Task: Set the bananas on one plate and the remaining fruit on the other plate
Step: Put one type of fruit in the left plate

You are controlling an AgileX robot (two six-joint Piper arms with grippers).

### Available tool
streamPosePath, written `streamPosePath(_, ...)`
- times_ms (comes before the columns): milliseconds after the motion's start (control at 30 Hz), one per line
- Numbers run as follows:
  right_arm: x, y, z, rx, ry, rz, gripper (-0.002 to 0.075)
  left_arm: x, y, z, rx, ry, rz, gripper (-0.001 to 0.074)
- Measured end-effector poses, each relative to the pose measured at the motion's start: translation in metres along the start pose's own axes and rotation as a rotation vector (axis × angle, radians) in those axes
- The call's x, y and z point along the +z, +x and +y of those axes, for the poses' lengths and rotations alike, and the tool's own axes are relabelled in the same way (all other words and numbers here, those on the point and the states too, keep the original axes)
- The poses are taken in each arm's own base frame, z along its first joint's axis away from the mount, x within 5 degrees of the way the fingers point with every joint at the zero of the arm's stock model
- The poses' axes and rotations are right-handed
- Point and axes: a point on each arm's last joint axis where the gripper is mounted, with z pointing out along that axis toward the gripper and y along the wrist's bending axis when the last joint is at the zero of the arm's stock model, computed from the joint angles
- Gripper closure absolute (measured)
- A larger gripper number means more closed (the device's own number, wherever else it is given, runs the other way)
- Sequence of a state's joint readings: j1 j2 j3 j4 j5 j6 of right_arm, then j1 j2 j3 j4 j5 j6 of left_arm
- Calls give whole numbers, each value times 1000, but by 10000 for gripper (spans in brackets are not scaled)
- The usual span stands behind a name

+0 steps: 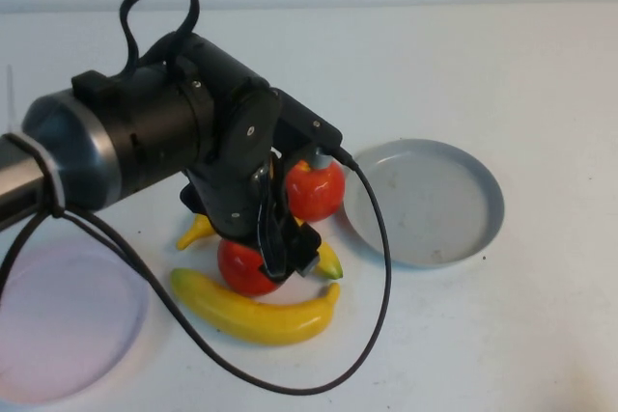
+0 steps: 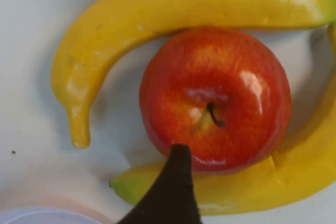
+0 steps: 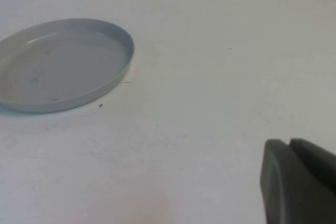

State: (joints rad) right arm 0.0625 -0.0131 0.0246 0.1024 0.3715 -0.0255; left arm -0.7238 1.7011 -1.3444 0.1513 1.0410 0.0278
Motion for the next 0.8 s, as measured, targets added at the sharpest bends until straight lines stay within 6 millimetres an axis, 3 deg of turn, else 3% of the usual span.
streamPosePath(433, 0, 0, 0, 0, 0, 0, 741, 19, -3, 25, -69, 7, 3, 66)
streamPosePath(800, 0, 0, 0, 0, 0, 0, 741, 42, -7, 21, -50, 69, 38, 67)
